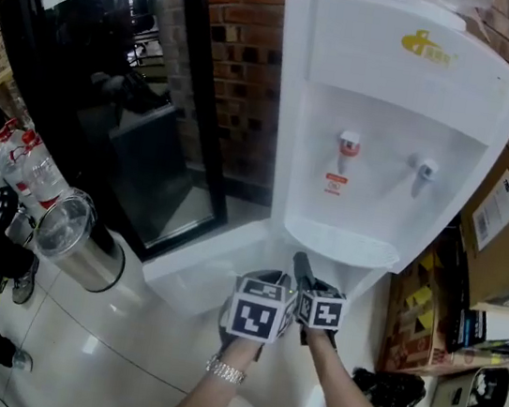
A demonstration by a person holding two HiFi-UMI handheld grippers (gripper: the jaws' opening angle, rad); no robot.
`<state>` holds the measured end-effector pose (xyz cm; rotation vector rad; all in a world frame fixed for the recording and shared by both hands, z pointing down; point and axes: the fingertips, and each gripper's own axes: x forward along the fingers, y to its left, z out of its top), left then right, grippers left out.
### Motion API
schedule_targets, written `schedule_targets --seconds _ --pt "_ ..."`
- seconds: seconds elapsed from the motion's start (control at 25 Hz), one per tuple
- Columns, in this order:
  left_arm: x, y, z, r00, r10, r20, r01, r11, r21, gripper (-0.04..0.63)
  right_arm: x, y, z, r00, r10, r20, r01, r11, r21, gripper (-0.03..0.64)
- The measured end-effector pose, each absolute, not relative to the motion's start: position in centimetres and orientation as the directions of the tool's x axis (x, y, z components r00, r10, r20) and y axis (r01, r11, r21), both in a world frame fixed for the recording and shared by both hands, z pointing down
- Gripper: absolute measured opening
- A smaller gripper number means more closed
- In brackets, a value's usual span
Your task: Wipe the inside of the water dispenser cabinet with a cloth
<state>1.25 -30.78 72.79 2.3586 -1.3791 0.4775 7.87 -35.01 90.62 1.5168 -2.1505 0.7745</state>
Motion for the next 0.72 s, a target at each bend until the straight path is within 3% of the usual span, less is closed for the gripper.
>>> schedule_targets --seconds 0.24,0.72 --pt "2.4 -30.5 73.2 0.484 -0.729 0.484 -0.862 -0.494 0.118 0.037 8.4 -38.8 86.1 -0.301 -0.834 0.462 -0.953 0.243 -0.182 0.021" --pt "3.2 -30.3 73.0 0.512 -0.714 0.478 -0.845 -0.519 0.130 0.037 7.2 -39.2 92.3 -0.296 -0.756 0.584 -0.955 0.255 -0.153 0.021"
